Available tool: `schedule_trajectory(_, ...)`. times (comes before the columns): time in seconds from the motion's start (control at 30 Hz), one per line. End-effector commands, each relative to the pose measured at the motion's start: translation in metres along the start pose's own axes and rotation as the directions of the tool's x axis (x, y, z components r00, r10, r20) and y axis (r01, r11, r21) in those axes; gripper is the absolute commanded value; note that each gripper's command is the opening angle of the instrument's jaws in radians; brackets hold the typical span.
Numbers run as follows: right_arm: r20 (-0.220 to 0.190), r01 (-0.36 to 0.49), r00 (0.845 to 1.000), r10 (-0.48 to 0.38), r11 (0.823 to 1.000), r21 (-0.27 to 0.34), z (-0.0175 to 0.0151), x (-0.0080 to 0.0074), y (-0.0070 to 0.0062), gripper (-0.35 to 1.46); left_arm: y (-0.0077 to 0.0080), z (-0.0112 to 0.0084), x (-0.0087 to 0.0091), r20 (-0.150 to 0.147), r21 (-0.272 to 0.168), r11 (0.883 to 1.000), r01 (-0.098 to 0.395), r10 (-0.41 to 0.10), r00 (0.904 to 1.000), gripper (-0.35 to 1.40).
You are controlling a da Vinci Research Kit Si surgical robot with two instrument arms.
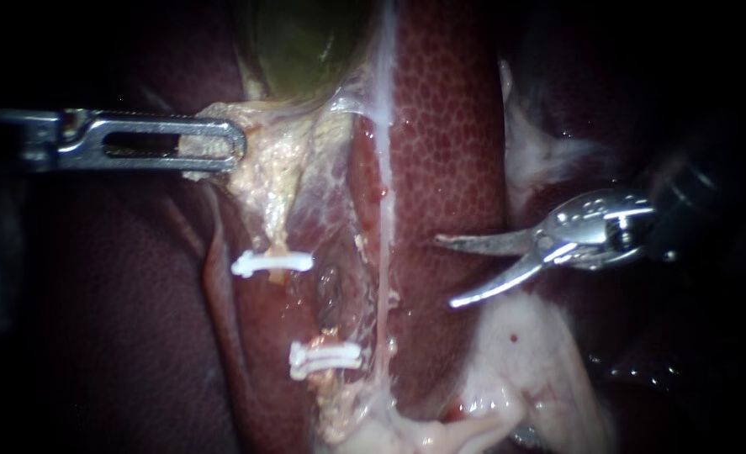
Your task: Go back from the cut left tube
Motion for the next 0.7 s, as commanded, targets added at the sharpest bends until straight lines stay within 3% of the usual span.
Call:
schedule_trajectory(0.03,0.0,0.004,1.0,-0.004,1.0,-0.006,-0.0003,0.0003,-0.0001,1.43,0.0,0.0,0.0,0.0,-0.001,1.0,0.0,0.0,1.0,-0.35)
schedule_trajectory(0.33,-0.004,0.008,1.0,-0.008,1.0,-0.017,-0.0005,0.0007,-0.0002,1.43,0.0002,0.001,0.0004,0.004,-0.006,1.0,-0.002,0.002,1.0,-0.35)
schedule_trajectory(0.47,-0.004,0.008,1.0,-0.008,1.0,-0.017,-0.0005,0.0007,-0.0002,1.43,0.0006,0.0022,0.0011,0.01,-0.007,1.0,-0.007,0.007,0.9999,-0.35)
schedule_trajectory(0.7,-0.004,0.008,1.0,-0.009,1.0,-0.018,-0.0004,0.0007,-0.0003,1.43,0.0011,0.0049,0.0025,-0.008,-0.001,1.0,-0.016,0.016,0.9998,-0.35)
